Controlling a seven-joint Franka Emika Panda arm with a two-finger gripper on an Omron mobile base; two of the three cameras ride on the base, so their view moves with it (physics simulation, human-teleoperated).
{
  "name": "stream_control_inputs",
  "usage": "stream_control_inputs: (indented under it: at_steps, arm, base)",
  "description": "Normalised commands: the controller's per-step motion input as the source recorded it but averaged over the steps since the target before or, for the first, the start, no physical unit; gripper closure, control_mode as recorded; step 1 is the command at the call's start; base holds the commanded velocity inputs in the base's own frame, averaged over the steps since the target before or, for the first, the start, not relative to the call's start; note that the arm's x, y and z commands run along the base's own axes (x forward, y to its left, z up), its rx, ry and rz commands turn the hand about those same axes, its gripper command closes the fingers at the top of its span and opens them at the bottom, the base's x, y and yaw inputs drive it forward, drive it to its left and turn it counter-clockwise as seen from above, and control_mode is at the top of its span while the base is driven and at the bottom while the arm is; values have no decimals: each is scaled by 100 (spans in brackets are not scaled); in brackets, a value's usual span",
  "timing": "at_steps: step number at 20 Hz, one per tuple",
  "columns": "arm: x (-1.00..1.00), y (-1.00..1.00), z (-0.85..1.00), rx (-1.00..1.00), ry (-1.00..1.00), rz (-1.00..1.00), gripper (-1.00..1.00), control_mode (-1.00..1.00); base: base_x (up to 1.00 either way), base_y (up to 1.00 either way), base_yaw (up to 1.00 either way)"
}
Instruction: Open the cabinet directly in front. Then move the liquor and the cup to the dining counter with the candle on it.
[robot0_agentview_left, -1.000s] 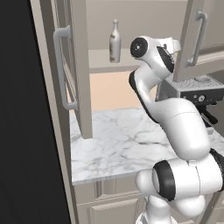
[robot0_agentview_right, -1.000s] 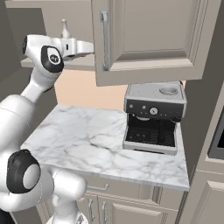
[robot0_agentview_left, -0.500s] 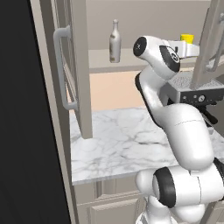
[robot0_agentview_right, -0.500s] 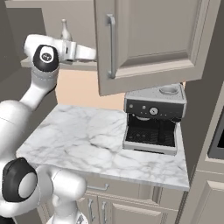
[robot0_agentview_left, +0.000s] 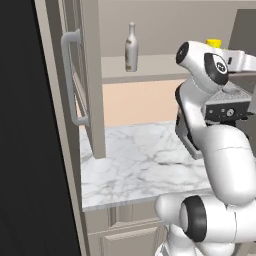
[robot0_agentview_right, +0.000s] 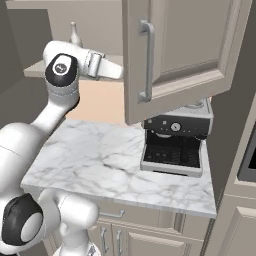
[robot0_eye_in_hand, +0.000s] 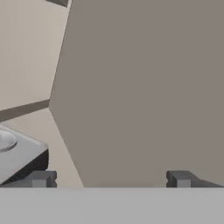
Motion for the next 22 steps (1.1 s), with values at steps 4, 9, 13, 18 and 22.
stream_control_inputs:
  at_steps: [4, 9, 13, 18, 22]
  arm:
    - [-55, -100, 0, 0, 0, -23, -100, -100]
    - [-29, -100, -14, 0, 0, -18, -100, -100]
    - [-28, -100, -8, 2, -1, -12, -100, -100]
    - [-12, -63, 0, 8, -6, 4, -100, -100]
    - [-38, 41, 0, 0, -2, 17, -100, -100]
  base:
    - [0, 0, 0]
    - [0, 0, 0]
    - [0, 0, 0]
    - [0, 0, 0]
    - [0, 0, 0]
